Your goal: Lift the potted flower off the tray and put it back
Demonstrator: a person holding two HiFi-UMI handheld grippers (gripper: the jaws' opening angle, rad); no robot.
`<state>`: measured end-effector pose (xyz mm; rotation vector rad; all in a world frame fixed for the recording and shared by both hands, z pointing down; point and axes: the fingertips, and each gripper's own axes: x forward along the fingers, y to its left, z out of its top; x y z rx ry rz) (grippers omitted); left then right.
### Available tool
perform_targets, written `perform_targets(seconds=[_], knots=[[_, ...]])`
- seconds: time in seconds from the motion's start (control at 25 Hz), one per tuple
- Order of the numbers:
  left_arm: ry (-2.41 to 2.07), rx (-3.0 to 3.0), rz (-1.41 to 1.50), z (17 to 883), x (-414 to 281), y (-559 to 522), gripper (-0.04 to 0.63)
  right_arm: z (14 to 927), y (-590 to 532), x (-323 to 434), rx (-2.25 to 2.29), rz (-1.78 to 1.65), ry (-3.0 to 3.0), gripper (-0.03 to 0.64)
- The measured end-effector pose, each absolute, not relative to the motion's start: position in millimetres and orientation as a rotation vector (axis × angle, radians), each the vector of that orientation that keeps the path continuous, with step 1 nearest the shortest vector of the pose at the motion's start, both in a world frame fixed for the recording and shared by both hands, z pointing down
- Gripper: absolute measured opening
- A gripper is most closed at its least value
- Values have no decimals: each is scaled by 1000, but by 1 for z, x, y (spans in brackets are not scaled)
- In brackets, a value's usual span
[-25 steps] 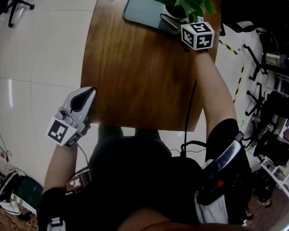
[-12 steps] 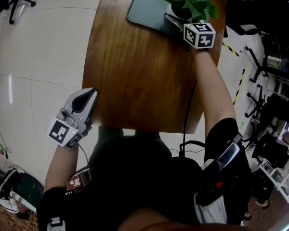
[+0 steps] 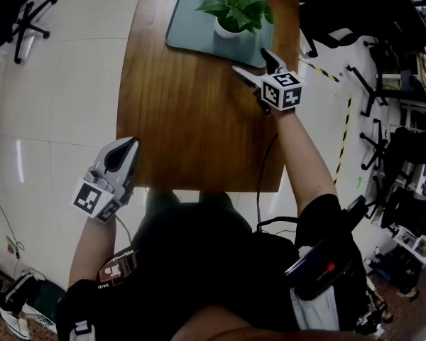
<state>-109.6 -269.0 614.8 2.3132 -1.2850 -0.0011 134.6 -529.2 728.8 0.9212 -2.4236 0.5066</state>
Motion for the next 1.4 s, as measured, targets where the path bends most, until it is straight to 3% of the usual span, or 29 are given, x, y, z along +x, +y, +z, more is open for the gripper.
perform_targets(seconds=[0.24,0.48,0.68,1.0,1.4], knots=[[-1262,2379,-53,557,-79,-254,2,620,-415,175,845,507,-2652,373],[-1229,2492,-120,489,-52,-267,2,500,-331,207,830,532,-2911,157],[-1192,2552,-174,443,-36,-257,2,451,-260,214,833,481,-2980,27],[-1108,2596,-205,438,-14,-227,2,457,-194,205,711,544,-2982,14],[-1083,2628,-217,442,-3,-219,2,466,-222,210,810,576,-2920,12]])
